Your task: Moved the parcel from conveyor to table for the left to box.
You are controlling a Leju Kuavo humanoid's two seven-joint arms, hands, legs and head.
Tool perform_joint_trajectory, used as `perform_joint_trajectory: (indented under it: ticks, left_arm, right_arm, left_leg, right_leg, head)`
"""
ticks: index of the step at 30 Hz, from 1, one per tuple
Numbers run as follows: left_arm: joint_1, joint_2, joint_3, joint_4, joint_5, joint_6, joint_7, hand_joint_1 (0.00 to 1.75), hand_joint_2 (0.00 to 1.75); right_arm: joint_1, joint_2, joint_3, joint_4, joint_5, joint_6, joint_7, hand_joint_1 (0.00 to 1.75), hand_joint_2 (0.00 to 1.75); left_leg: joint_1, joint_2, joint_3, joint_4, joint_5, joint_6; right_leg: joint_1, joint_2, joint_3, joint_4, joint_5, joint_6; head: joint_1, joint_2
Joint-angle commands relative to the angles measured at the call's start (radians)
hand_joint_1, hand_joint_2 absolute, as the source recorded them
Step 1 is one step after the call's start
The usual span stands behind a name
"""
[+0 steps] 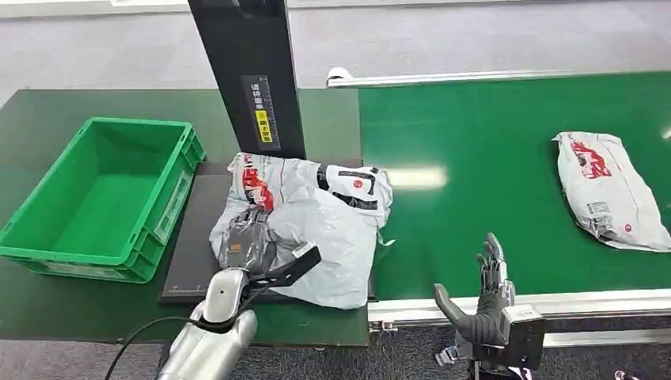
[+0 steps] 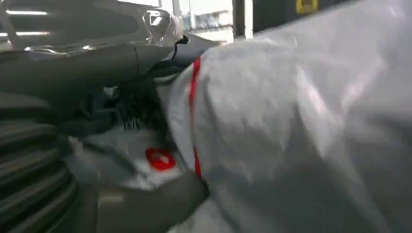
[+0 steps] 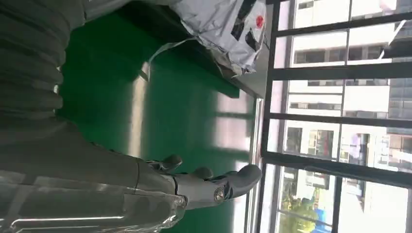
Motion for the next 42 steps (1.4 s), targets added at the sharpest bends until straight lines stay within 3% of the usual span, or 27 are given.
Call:
perform_joint_trajectory:
  ticks: [1, 8, 13, 15, 16, 19, 21, 24, 25, 26, 30, 33, 35, 36, 38, 42]
  left_arm:
    - [0.070, 0.033, 0.051, 0.054, 0.037, -0.094, -0.021, 1.75, 1.75]
    - [0.085, 0.042, 0.023, 0.150, 0.044, -0.192, -0.077, 1.75, 1.75]
    - [0.152, 0.036, 0.044, 0.008, 0.140, -0.006, -0.163, 1.75, 1.75]
    - [0.200, 0.042, 0.043, -0.124, 0.227, 0.126, -0.252, 1.75, 1.75]
    - [0.255, 0.051, 0.029, -0.261, 0.295, 0.299, -0.341, 1.75, 1.75]
    - [0.372, 0.111, -0.021, -0.480, 0.190, 0.510, -0.396, 1.75, 1.75]
    - [0.423, 0.088, 0.031, -0.593, 0.176, 0.512, -0.454, 1.75, 1.75]
    - [0.464, 0.033, 0.136, -0.677, 0.215, 0.512, -0.681, 1.75, 1.75]
    - [0.469, -0.026, 0.205, -0.725, 0.235, 0.512, -0.811, 1.75, 1.75]
    - [0.473, -0.041, 0.214, -0.743, 0.250, 0.512, -0.841, 1.75, 1.75]
    - [0.472, -0.054, 0.223, -0.875, 0.207, 0.512, -0.841, 1.75, 1.75]
    - [0.457, -0.074, 0.305, -0.913, 0.149, 0.512, -0.841, 1.75, 1.75]
    - [0.390, -0.099, 0.528, -0.880, 0.107, 0.512, -0.841, 1.75, 1.75]
    - [0.378, -0.098, 0.561, -0.876, 0.091, 0.512, -0.826, 1.75, 1.75]
    - [0.295, 0.001, 0.686, -0.784, 0.000, 0.512, -0.617, 1.75, 1.75]
    - [0.193, 0.170, 0.731, -0.609, 0.029, 0.512, -0.460, 1.75, 1.75]
  right_arm:
    - [-0.032, 0.003, -0.023, 0.081, 0.001, 0.019, 0.003, 0.00, 1.75]
    - [-0.025, -0.011, -0.002, 0.087, 0.002, 0.015, 0.009, 0.00, 1.75]
    - [0.005, -0.004, -0.022, 0.047, -0.019, 0.020, 0.011, 0.00, 1.75]
    - [0.020, 0.005, -0.041, 0.019, -0.045, 0.027, 0.012, 0.00, 1.75]
    - [0.029, 0.015, -0.058, 0.003, -0.075, 0.031, 0.008, 0.00, 1.75]
    - [0.014, 0.008, -0.063, 0.041, -0.127, 0.010, -0.022, 0.00, 1.75]
    - [-0.001, -0.005, -0.049, 0.070, -0.146, -0.005, -0.044, 0.00, 1.75]
    - [-0.041, -0.032, -0.004, 0.120, -0.133, -0.015, -0.075, 0.00, 1.75]
    - [-0.057, -0.041, 0.016, 0.135, -0.145, -0.010, -0.082, 0.00, 1.75]
    - [-0.065, -0.044, 0.024, 0.143, -0.149, -0.012, -0.088, 0.00, 1.75]
    - [-0.091, -0.059, 0.064, 0.160, -0.160, -0.019, -0.101, 0.00, 1.75]
    - [-0.109, -0.063, 0.081, 0.168, -0.176, -0.023, -0.105, 0.00, 1.75]
    - [-0.101, -0.066, 0.097, 0.150, -0.194, -0.030, -0.119, 0.00, 1.75]
    - [-0.100, -0.067, 0.100, 0.149, -0.194, -0.030, -0.119, 0.00, 1.75]
    - [-0.094, -0.057, 0.115, 0.145, -0.185, -0.038, -0.126, 0.00, 1.75]
    - [-0.093, -0.047, 0.145, 0.150, -0.174, -0.048, -0.130, 0.00, 1.75]
  left_leg:
    - [0.000, 0.003, 0.004, -0.003, 0.000, 0.000]
    - [-0.001, 0.002, 0.010, -0.003, -0.001, 0.000]
    - [-0.001, 0.004, 0.018, -0.005, -0.003, 0.001]
    - [-0.001, 0.004, 0.018, -0.005, -0.003, 0.001]
    - [0.000, 0.004, 0.018, -0.003, -0.004, 0.001]
    - [0.000, 0.006, 0.016, -0.002, -0.005, 0.000]
    - [0.000, 0.006, 0.013, -0.002, -0.005, 0.000]
    - [0.001, 0.005, 0.010, -0.001, -0.005, 0.000]
    - [0.001, 0.007, 0.009, -0.001, -0.005, 0.000]
    - [0.001, 0.008, 0.008, -0.001, -0.005, 0.000]
    - [0.001, 0.006, 0.004, 0.001, -0.005, 0.000]
    - [0.001, 0.007, 0.004, 0.000, -0.004, 0.000]
    - [0.001, 0.005, 0.005, -0.001, -0.004, 0.000]
    - [0.001, 0.007, 0.006, -0.003, -0.003, 0.000]
    - [0.000, 0.004, 0.007, -0.002, -0.003, 0.000]
    - [0.001, 0.004, 0.009, -0.005, -0.002, -0.001]
  right_leg:
    - [0.000, 0.003, 0.003, -0.003, 0.001, 0.000]
    - [0.000, 0.002, 0.011, -0.002, 0.000, 0.000]
    - [-0.001, 0.004, 0.019, -0.004, -0.001, 0.001]
    - [-0.001, 0.004, 0.019, -0.004, -0.001, 0.001]
    - [-0.001, 0.004, 0.018, -0.002, -0.002, 0.001]
    - [0.000, 0.006, 0.015, -0.001, -0.003, 0.001]
    - [0.000, 0.006, 0.012, -0.001, -0.003, 0.000]
    - [0.001, 0.004, 0.009, -0.001, -0.003, 0.001]
    - [0.001, 0.006, 0.008, -0.001, -0.003, 0.001]
    - [0.001, 0.008, 0.007, -0.002, -0.002, 0.001]
    - [0.001, 0.006, 0.003, 0.000, -0.002, 0.001]
    - [0.001, 0.007, 0.003, -0.001, -0.002, 0.001]
    - [0.001, 0.004, 0.005, -0.001, -0.003, 0.001]
    - [0.001, 0.006, 0.005, -0.002, -0.001, 0.000]
    - [0.000, 0.004, 0.006, -0.001, -0.003, 0.000]
    - [0.001, 0.004, 0.007, -0.002, -0.002, -0.001]
  head:
    - [0.000, 0.000]
    - [0.000, 0.000]
    - [0.000, 0.000]
    - [0.000, 0.000]
    - [0.000, 0.000]
    - [0.000, 0.000]
    - [0.000, 0.000]
    - [0.000, 0.000]
    - [0.000, 0.000]
    - [0.000, 0.000]
    - [0.000, 0.000]
    - [-0.001, 0.000]
    - [0.000, 0.000]
    - [-0.001, 0.000]
    - [0.000, 0.000]
    - [0.000, 0.000]
